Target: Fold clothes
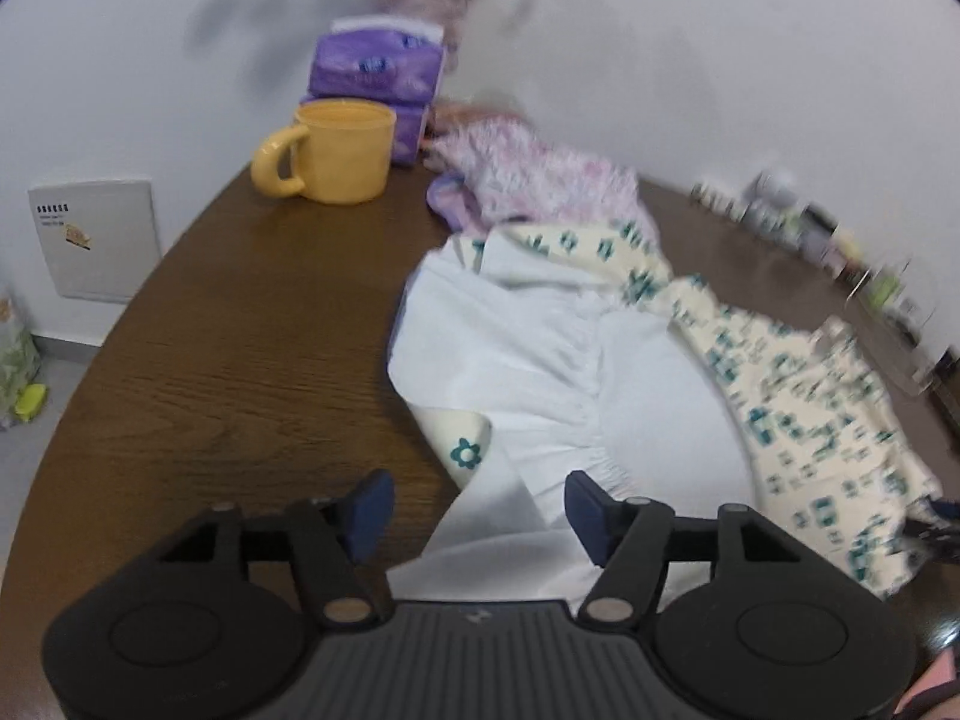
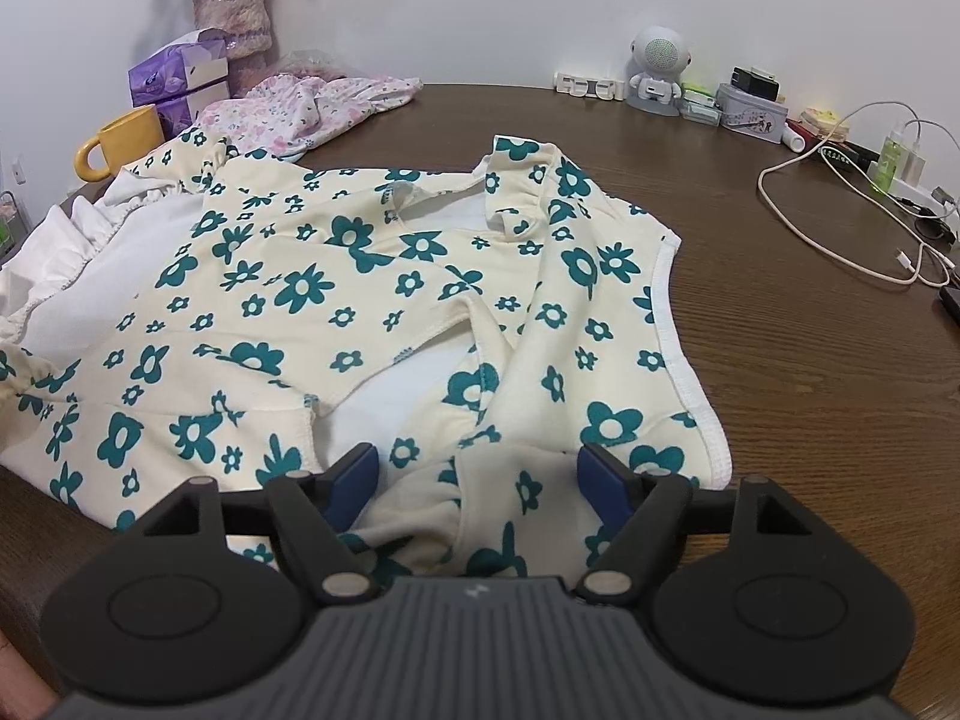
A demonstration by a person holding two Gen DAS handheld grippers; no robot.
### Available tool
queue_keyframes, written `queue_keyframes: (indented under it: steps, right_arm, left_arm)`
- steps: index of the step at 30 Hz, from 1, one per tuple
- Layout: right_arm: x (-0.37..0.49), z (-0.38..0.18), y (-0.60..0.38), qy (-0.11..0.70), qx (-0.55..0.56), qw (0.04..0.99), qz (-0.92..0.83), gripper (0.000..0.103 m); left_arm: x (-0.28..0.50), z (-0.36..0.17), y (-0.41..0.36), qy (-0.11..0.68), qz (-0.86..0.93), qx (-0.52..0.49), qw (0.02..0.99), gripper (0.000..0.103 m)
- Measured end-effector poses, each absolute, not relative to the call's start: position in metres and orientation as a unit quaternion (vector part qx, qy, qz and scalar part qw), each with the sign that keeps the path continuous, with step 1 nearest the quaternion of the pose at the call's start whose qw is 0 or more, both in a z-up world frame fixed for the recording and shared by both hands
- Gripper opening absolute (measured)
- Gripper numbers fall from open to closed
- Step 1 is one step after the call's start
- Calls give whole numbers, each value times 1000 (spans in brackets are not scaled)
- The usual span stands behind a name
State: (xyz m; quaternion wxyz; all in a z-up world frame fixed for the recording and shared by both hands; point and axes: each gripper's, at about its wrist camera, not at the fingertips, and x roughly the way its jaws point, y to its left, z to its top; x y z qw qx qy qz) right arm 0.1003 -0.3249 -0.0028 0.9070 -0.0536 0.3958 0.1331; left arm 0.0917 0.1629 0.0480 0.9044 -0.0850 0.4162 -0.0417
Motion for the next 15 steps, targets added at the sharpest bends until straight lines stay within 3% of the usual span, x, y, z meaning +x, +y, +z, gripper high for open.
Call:
queue_keyframes:
  steps: [4, 6, 7, 8, 15]
  right_arm:
    - [101, -3, -325, 396, -52, 907, 132, 76]
    - [99, -3, -324, 395, -53, 908, 132, 76]
    - [99, -3, -324, 395, -53, 908, 132, 76]
    - [99, -3, -324, 395, -53, 907, 132, 76]
    - [98, -3, -324, 395, -52, 908, 131, 76]
  left_arm:
    - [112, 35, 150, 442, -39, -60, 894, 58]
    - [111, 31, 151, 438, -52, -61, 895, 38]
    - [110, 31, 150, 438, -55, -55, 895, 6]
    - [110, 30, 150, 438, -57, -49, 896, 2]
    - [94, 31, 167, 424, -18, -32, 905, 1]
